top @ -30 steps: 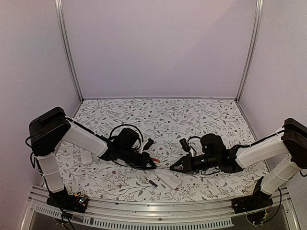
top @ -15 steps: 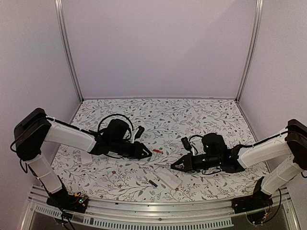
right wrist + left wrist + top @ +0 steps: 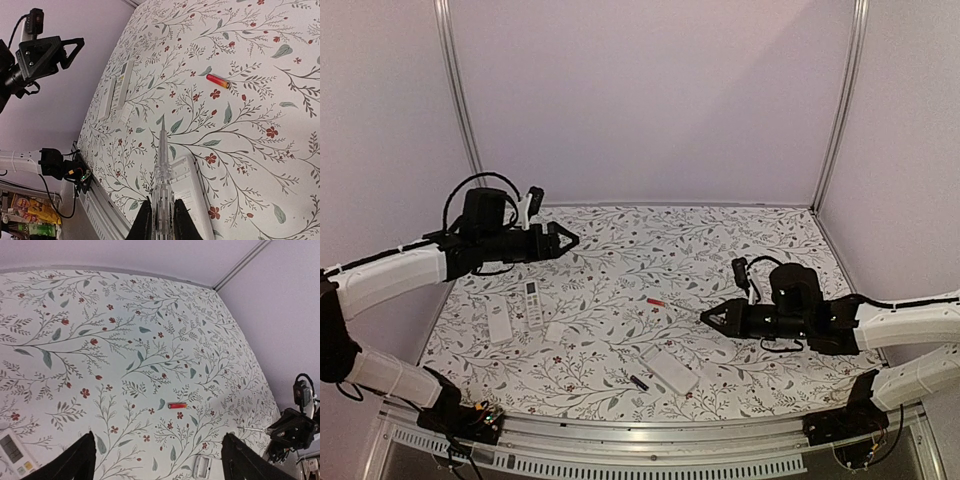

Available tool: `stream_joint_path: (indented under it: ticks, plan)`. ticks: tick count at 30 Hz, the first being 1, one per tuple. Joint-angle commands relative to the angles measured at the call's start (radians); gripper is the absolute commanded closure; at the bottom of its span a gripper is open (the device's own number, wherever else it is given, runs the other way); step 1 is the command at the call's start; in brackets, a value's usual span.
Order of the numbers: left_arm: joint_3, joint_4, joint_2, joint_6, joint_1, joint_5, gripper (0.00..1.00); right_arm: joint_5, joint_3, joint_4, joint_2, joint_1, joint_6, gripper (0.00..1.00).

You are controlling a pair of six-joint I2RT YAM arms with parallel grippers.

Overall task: Unload the batteries from the remote control
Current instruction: Place the screwdriver at the center of the board.

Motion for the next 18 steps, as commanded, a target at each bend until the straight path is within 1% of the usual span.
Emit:
stream_joint_path:
  ticks: [1, 3, 6, 9, 12, 16, 18]
  plan:
    - [0.012, -0.158, -0.051, 0.080, 0.143, -0.011, 0.14, 0.117, -0.018, -0.070, -0.030, -0.026, -0.033, 1.00]
    - [-0.008, -0.167, -0.072, 0.079, 0.204, 0.016, 0.13, 0.165, -0.029, -0.066, -0.030, -0.038, -0.038, 1.00]
    - [-0.033, -0.174, -0.094, 0.078, 0.298, 0.073, 0.13, 0.183, -0.042, -0.045, -0.006, -0.049, -0.038, 1.00]
    - [-0.018, -0.218, -0.100, 0.115, 0.379, 0.104, 0.13, 0.186, -0.042, -0.029, 0.046, -0.050, -0.037, 1.00]
    - [0.014, -0.257, -0.103, 0.164, 0.428, 0.068, 0.14, 0.190, -0.041, -0.007, 0.099, -0.050, -0.028, 1.00]
    - [-0.005, -0.253, -0.127, 0.193, 0.435, -0.039, 0.14, 0.188, -0.043, 0.015, 0.168, -0.050, -0.010, 0.97]
    - [-0.021, -0.238, -0.133, 0.187, 0.436, -0.045, 0.14, 0.178, -0.041, 0.018, 0.196, -0.050, 0.004, 0.96]
